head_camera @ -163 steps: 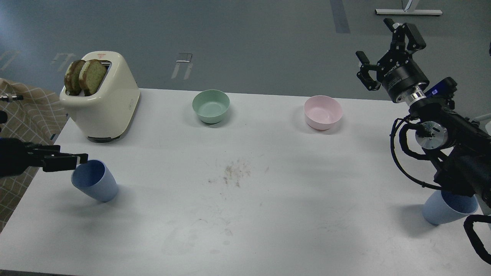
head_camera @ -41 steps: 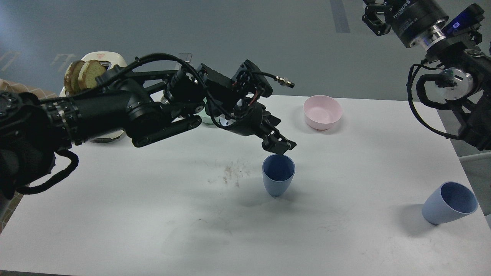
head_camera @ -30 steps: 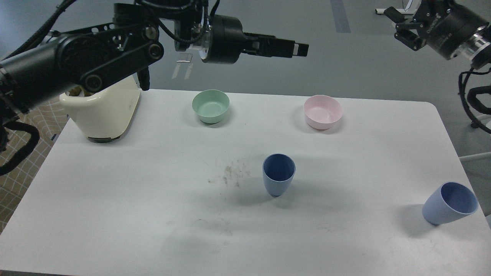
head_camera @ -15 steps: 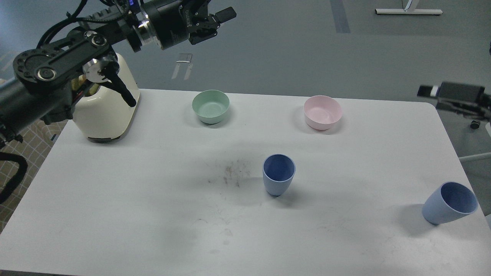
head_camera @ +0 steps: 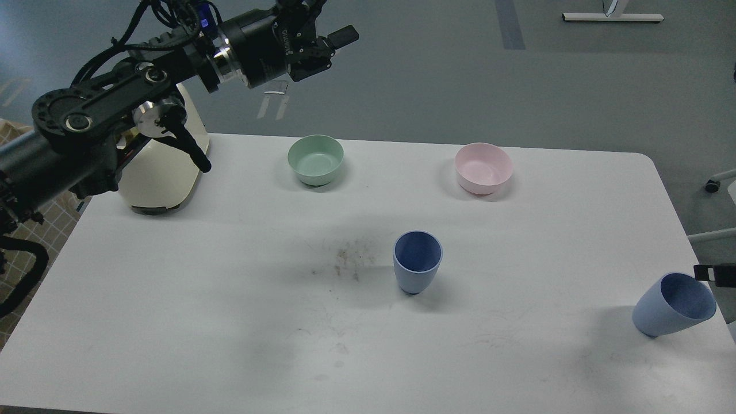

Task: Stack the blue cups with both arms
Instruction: 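Lower the right gripper to the tilted blue cup nearest it and grasp it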

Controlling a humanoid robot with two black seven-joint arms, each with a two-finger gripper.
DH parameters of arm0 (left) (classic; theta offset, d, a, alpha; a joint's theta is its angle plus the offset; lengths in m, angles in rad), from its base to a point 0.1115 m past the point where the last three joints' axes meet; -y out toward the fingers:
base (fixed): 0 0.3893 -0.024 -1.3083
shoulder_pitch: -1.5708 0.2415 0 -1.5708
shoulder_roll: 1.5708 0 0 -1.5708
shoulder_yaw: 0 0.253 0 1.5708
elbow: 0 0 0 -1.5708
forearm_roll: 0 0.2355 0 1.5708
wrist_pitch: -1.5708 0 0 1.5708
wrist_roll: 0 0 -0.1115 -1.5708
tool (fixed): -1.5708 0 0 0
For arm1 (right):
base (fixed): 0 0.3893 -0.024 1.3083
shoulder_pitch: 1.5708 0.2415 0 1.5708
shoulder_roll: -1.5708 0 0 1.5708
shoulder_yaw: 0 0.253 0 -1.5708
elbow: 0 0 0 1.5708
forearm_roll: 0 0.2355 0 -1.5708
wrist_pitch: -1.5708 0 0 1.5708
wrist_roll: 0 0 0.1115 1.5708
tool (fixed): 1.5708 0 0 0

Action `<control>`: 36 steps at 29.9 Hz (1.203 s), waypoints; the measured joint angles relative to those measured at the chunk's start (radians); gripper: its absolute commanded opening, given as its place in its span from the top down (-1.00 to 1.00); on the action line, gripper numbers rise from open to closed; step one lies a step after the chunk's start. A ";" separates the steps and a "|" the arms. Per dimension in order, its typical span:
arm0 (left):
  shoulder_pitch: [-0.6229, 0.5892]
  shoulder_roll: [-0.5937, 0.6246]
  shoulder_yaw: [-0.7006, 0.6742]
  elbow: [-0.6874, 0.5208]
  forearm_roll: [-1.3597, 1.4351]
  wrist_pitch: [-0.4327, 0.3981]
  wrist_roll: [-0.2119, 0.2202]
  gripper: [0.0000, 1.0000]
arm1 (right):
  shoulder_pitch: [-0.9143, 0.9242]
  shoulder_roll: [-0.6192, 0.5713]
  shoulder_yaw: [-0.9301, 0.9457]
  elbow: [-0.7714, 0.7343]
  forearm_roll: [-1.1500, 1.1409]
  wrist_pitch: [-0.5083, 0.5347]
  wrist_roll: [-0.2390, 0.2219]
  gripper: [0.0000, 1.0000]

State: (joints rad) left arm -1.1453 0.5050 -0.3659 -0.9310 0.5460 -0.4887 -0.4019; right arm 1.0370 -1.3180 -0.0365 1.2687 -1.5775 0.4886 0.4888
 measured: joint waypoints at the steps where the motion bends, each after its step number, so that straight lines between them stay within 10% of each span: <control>1: 0.003 0.001 0.000 0.000 0.000 0.000 0.000 -0.94 | 0.000 -0.002 0.000 0.000 -0.008 0.000 0.000 -1.00; 28: 0.033 0.000 0.000 -0.012 0.003 0.000 -0.001 -0.94 | -0.130 0.083 -0.005 -0.070 0.022 -0.067 0.000 -0.73; 36: 0.046 0.000 0.000 -0.014 0.007 0.000 -0.001 -0.94 | -0.151 0.121 -0.005 -0.095 0.021 -0.076 0.000 0.66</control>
State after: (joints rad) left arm -1.0991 0.5047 -0.3661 -0.9454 0.5533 -0.4887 -0.4032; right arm 0.8861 -1.1970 -0.0416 1.1740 -1.5567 0.4130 0.4887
